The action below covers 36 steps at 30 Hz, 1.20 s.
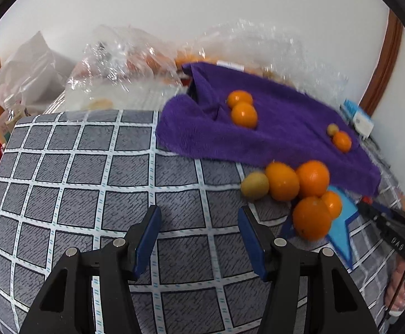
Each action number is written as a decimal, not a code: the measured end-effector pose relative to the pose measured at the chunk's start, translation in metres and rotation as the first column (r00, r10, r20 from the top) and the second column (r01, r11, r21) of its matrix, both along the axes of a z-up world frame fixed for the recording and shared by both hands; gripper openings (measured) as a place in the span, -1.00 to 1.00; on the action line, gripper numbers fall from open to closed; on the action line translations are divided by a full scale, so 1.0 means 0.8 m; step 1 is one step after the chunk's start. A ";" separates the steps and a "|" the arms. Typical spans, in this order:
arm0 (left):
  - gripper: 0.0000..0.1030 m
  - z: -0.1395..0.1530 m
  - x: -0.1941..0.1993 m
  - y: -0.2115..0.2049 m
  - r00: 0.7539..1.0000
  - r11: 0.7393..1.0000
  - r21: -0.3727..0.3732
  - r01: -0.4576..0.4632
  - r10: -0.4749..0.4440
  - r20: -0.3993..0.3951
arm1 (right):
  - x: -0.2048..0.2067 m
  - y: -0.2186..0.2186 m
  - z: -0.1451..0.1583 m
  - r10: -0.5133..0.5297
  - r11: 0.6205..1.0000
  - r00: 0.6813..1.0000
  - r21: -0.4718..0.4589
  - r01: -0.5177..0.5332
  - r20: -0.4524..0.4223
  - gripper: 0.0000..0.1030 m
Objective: Organize fruits
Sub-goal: 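Move the open right gripper onto the red strawberry by the star, then close the left gripper on the yellow-brown fruit while the right gripper grips the strawberry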
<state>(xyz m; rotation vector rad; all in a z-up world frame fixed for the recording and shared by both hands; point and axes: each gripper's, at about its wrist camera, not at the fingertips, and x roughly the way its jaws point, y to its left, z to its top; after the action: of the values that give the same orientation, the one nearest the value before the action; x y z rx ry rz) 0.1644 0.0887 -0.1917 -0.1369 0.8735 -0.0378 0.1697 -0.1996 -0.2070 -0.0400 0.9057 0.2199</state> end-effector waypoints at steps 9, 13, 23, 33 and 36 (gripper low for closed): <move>0.09 0.000 0.001 -0.005 1.000 0.999 0.029 0.018 -0.018 -0.004 | 0.002 -0.003 -0.001 -0.004 1.000 1.000 0.012 0.004 -0.008 -0.53; 0.09 0.003 -0.001 -0.012 0.999 0.998 0.037 0.048 -0.047 -0.007 | 0.002 -0.004 -0.001 -0.002 1.000 1.000 0.022 0.002 -0.008 -0.53; 0.09 0.005 0.029 -0.059 0.988 0.972 0.178 0.150 -0.144 -0.046 | 0.000 -0.004 -0.001 0.005 1.000 1.000 0.022 -0.005 -0.005 -0.53; -0.53 0.007 0.030 -0.060 0.975 0.968 0.116 0.222 -0.223 -0.006 | -0.001 -0.001 -0.001 0.016 1.000 1.000 0.015 -0.016 -0.002 -0.53; -0.53 0.011 0.024 -0.047 0.979 0.977 0.068 0.202 -0.203 0.017 | -0.001 -0.003 -0.001 0.019 0.999 1.000 0.030 -0.018 -0.004 -0.53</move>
<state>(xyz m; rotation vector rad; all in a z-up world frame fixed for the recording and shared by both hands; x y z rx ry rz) 0.1835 0.0509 -0.1830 0.0146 0.8609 -0.2007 0.1691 -0.2023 -0.2080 -0.0207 0.9063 0.2506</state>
